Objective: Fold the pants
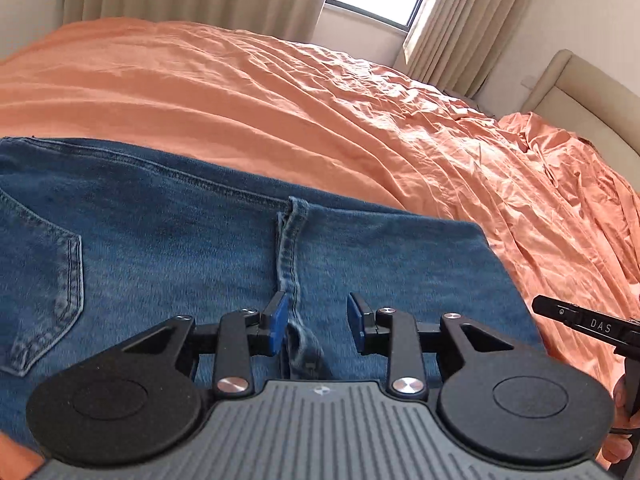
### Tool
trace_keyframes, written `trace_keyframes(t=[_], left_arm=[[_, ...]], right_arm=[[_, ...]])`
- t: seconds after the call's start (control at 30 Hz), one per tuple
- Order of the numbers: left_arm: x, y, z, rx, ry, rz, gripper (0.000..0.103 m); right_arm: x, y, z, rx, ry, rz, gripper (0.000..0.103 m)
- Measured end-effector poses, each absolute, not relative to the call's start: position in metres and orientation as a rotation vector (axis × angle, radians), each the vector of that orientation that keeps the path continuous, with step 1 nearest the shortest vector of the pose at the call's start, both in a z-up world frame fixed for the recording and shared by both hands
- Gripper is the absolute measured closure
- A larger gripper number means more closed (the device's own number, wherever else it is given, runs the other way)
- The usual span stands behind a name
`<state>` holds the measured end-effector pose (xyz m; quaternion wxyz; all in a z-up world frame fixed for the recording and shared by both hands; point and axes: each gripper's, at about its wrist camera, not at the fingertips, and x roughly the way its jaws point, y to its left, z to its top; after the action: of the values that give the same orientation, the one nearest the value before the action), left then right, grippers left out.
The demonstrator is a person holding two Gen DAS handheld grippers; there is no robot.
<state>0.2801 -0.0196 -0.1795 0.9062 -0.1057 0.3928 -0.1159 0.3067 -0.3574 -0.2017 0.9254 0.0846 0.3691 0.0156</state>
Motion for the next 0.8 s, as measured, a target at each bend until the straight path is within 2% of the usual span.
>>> trace_keyframes(t=[0.3, 0.53, 0.6, 0.67, 0.73, 0.8], left_arm=[[0.274, -0.025, -0.215, -0.243, 0.908, -0.155, 0.068], [0.276, -0.018, -0.217, -0.29, 0.933, -0.148, 0.067], [0.27, -0.013, -0.207, -0.307, 0.935, -0.155, 0.065], [0.257, -0.001, -0.193, -0.333, 0.887, -0.17, 0.051], [0.242, 0.015, -0.178, -0.368, 0.829, -0.163, 0.046], [0.231, 0.035, -0.164, -0.387, 0.793, -0.127, 0.045]], right_arm=[[0.302, -0.36, -0.243, 0.173, 0.904, 0.021, 0.103], [0.303, -0.346, -0.243, 0.094, 0.877, 0.023, 0.102], [0.294, -0.338, -0.229, 0.087, 0.79, 0.067, 0.099], [0.284, -0.322, -0.215, 0.057, 0.707, 0.135, 0.098], [0.275, -0.301, -0.204, 0.023, 0.639, 0.208, 0.094], [0.271, -0.279, -0.2, -0.003, 0.608, 0.269, 0.089]])
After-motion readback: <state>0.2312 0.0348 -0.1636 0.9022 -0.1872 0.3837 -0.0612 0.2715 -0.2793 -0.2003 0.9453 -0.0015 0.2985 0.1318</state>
